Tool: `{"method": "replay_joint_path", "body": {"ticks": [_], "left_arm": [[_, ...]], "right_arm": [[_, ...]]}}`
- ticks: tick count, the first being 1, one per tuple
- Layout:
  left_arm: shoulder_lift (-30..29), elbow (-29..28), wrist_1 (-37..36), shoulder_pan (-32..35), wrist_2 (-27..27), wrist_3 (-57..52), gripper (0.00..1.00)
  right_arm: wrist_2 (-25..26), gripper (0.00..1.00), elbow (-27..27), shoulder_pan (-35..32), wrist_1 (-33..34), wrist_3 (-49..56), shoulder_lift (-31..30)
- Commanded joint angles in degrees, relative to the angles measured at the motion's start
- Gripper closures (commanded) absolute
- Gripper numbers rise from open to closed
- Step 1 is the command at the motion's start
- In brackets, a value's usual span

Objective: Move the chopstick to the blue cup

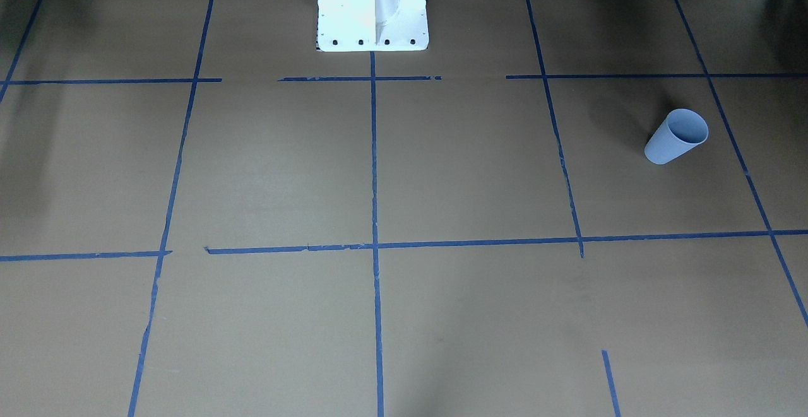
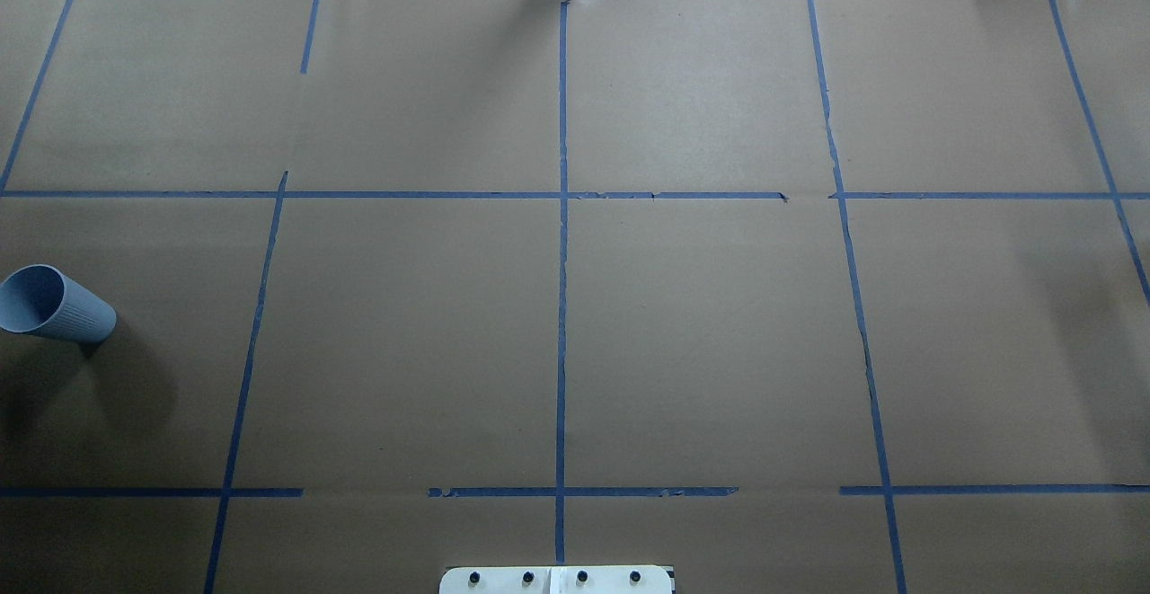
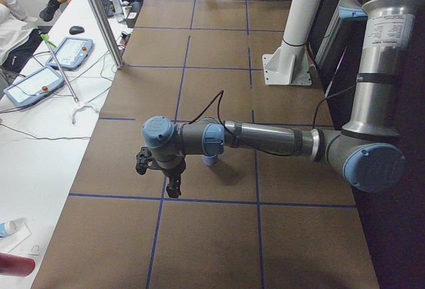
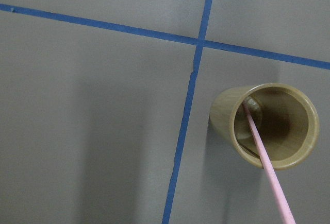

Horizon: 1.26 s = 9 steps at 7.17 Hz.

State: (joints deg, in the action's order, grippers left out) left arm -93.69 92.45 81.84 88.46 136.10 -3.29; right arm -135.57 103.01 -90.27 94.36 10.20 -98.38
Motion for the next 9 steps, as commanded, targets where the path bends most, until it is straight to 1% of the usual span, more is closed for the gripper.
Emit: {"method": "replay_joint_path", "body": {"ticks": [1,2,3,4,5,6,7,8,9], "left_arm": [[1.6,-0.4,2.9,-0.4,0.0,-1.3,0.00],[1.8,0.6,2.7,-0.4,-0.1,-1.2,0.00],[1.8,-0.2,3.0,-0.6,-0.7,-0.8,0.00],[2.0,0.7,3.4,-0.6,-0.1,0.1,0.00],[2.0,0.1,3.7,-0.6,0.0,0.9,0.00],[2.2,-0.3,3.6,-0.7,0.0,5.4,0.00],[2.2,-0.7,4.0,-0.9,0.0,7.5,0.00],[2.3,-0.3,6.8,-1.0,0.0,7.7,0.00],[2.3,-0.1,11.5,-2.0,0.0,7.9,0.00]], "right_arm": [[-0.1,0.00,0.0,0.0,-0.2,-0.1,-0.3],[-0.1,0.00,0.0,0.0,-0.3,0.0,-0.2],[-0.6,0.00,0.1,0.0,-0.4,-0.1,-0.5],[-0.7,0.00,0.3,0.0,-0.5,-0.1,-0.7],[-0.9,0.00,0.4,0.0,-0.5,-0.1,-0.7],[-1.4,0.00,1.0,0.0,-0.4,-0.1,-0.8],[-1.0,0.00,1.6,0.0,-0.4,-0.1,-0.9],[-0.9,0.00,1.6,0.0,-0.5,-0.1,-1.0],[-1.4,0.00,1.7,0.0,-0.5,-0.3,-1.1]]}}
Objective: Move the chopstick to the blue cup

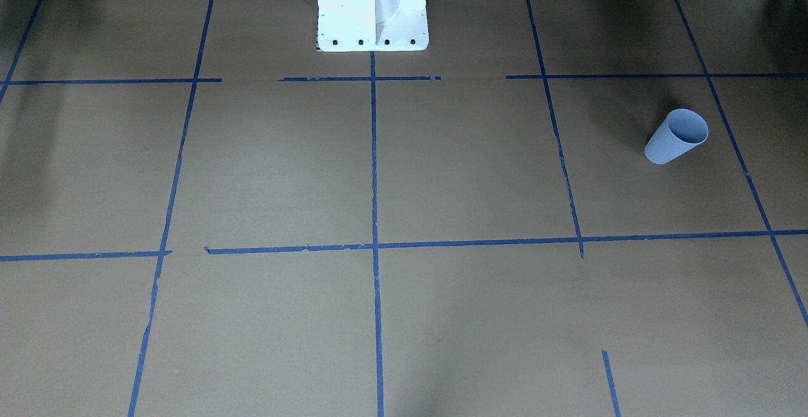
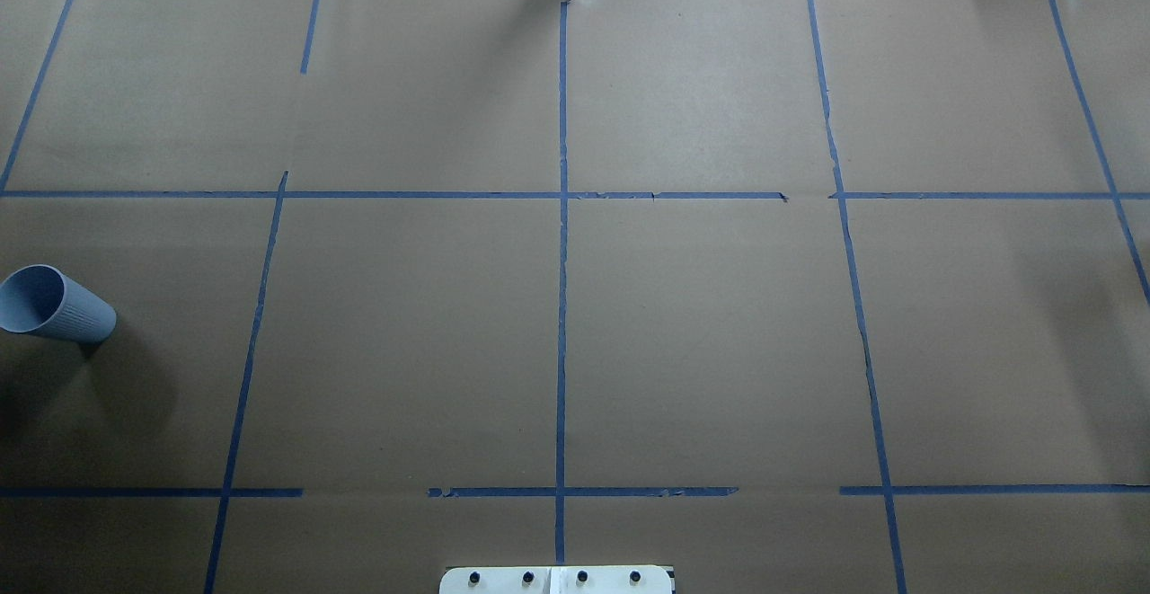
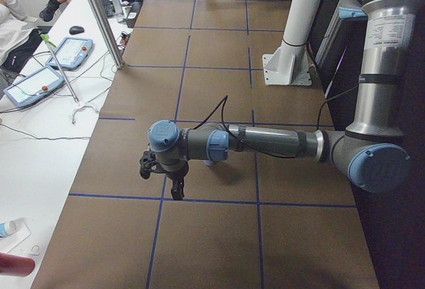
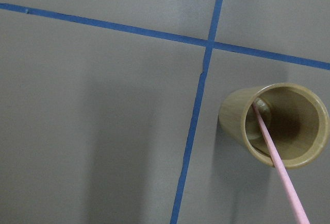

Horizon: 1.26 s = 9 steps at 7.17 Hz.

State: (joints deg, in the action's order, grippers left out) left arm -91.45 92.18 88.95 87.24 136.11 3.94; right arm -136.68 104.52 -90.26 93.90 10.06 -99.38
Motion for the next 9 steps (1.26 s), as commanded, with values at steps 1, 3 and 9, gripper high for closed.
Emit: {"method": "replay_joint_path", "body": {"ticks": [1,3,9], "left_arm": [[0.4,0.5,7.6,-4.8,0.1,3.0,0.00],[0.7,0.7,17.8,-14.9,-0.1,15.1,0.00],[11.7,7.1,31.7,-21.1,-0.2,27.5,0.00]], "right_arm": [[-0.3,0.00,0.3,0.0,0.0,-0.1,-0.4],[0.4,0.00,1.6,0.0,-0.1,0.0,-0.5],[-0.2,0.00,2.1,0.0,-0.1,-0.7,-0.7]]}}
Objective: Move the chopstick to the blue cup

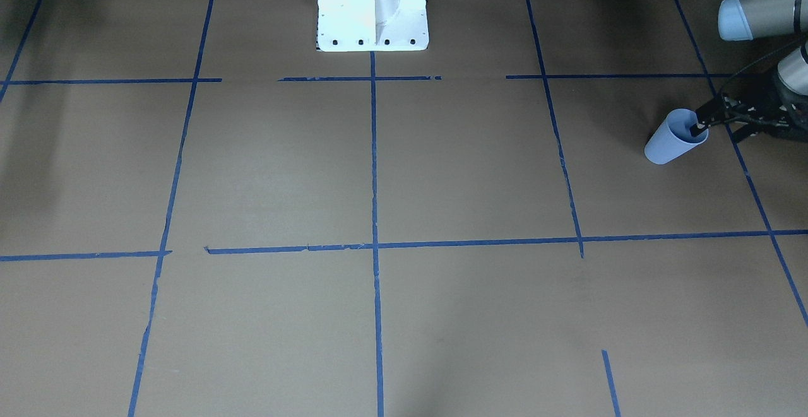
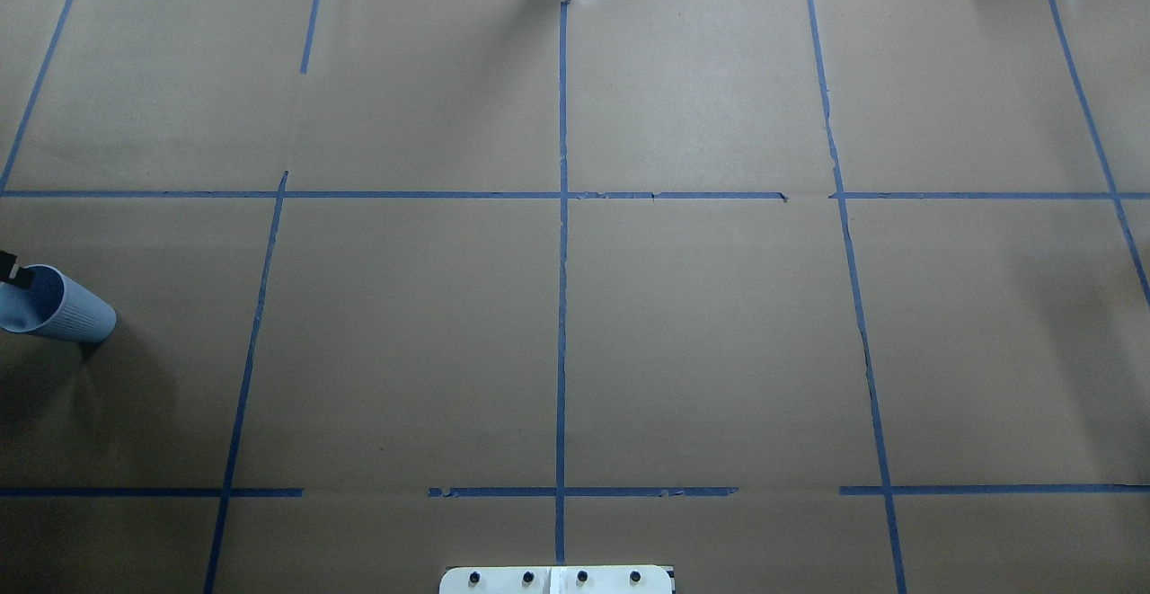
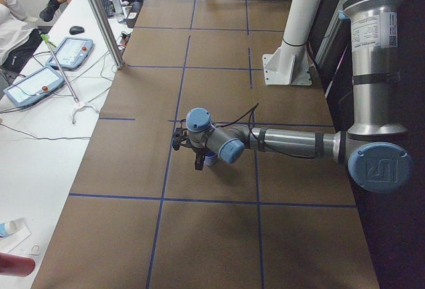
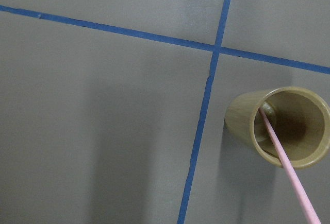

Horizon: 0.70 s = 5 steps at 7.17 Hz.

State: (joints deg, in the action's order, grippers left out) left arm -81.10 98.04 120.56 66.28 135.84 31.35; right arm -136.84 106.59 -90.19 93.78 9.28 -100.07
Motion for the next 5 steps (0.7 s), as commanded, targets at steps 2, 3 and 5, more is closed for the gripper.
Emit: {"method": "replay_joint_path", "body": {"ticks": [2,3,5], "left_arm": [[1.5,0.1,0.0,-2.1,-0.4,0.1,0.10],[1.2,0.0,-0.1,-2.3,-0.5,0.2,0.31],[0.9,0.0,-0.2,-2.9,-0.3,0.4,0.93]], "right_arm": [[0.0,0.00,-0.1,0.0,-0.1,0.0,0.0],[-0.1,0.00,-0.1,0.0,0.0,-0.1,0.0],[-0.3,0.00,-0.2,0.0,0.2,-0.8,0.0]]}}
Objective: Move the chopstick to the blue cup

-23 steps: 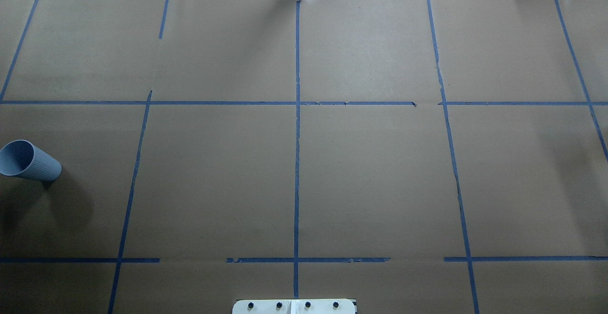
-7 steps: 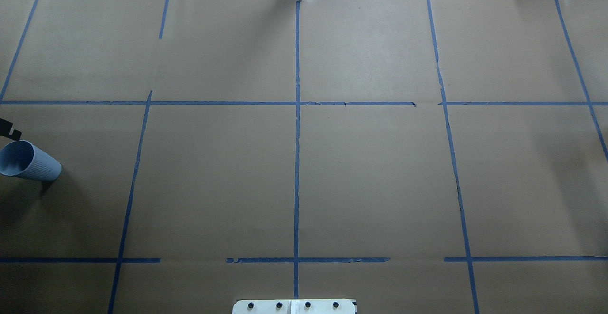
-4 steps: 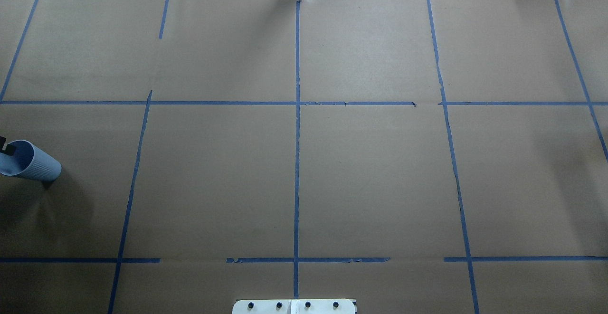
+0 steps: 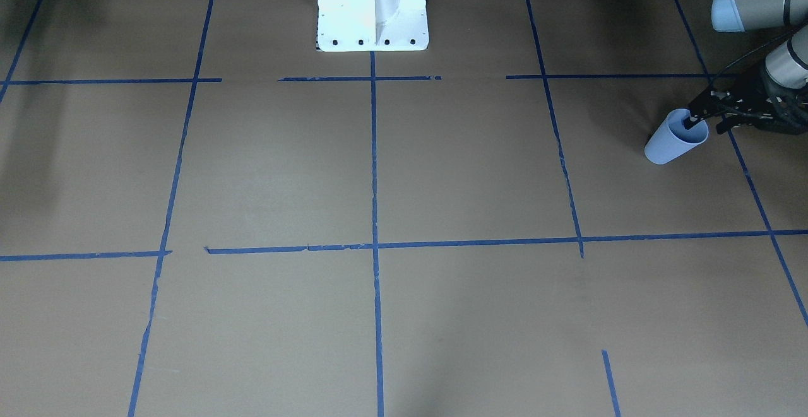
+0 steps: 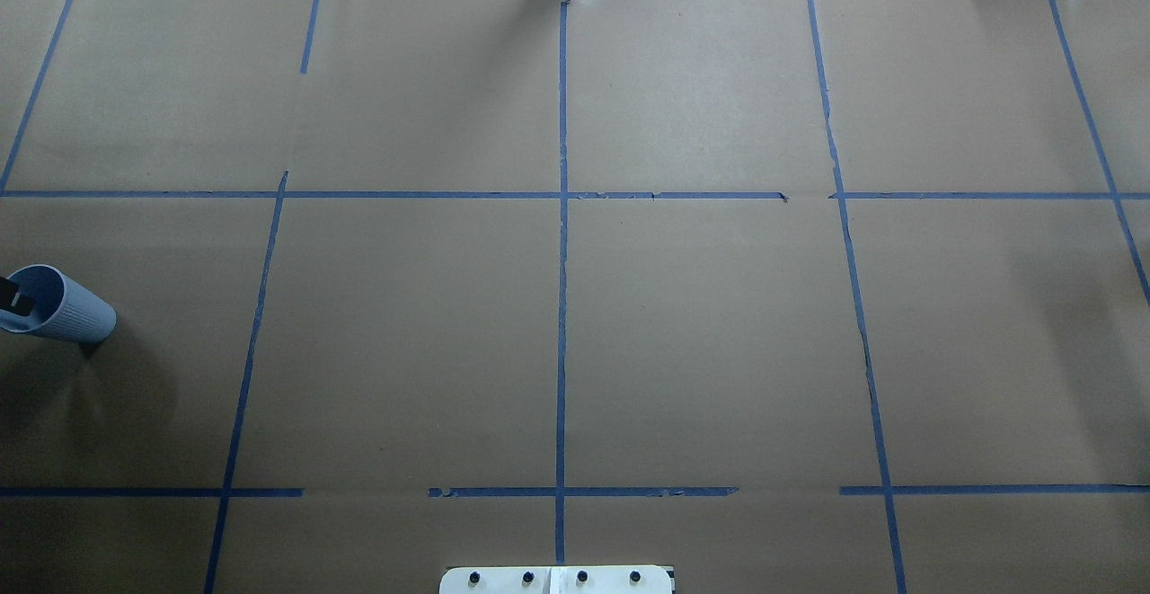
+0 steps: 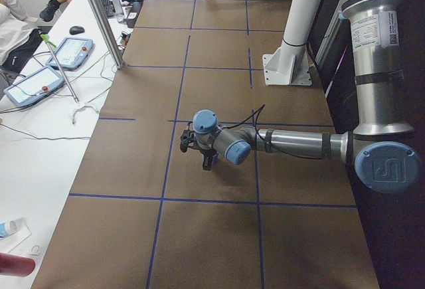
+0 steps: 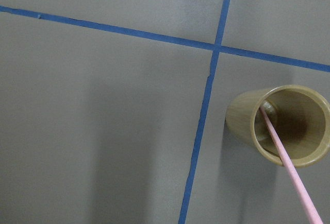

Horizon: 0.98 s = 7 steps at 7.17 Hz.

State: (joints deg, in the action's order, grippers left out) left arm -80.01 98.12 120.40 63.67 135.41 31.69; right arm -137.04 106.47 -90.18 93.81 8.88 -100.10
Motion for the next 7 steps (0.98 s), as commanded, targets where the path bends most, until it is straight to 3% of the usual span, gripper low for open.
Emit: {"method": "replay_joint_path", "body": {"ticks": [1,2,4,6,7], "left_arm": [[-0.3,0.1,0.0,-0.3,0.7,0.6,1.00],[-1.5,1.2,0.5,-0.3,1.1,6.6,1.00],[-14.7,2.7,0.2,-0.3,9.8,26.9,1.00],[-29.9,3.8,-0.5,-10.9,7.8,49.9,1.00],[-37.1,3.3,-3.9,-18.1,0.1,59.1,1.00]], "right_arm": [[-0.1,0.00,-0.1,0.0,0.1,-0.7,0.0],[-0.2,0.00,0.0,0.0,0.1,-0.6,0.1],[-0.2,0.00,0.0,0.0,0.0,-0.4,0.1],[-0.1,0.00,0.7,0.3,0.0,-0.4,0.4],[-0.1,0.00,0.7,0.3,0.0,-0.6,0.5]]}}
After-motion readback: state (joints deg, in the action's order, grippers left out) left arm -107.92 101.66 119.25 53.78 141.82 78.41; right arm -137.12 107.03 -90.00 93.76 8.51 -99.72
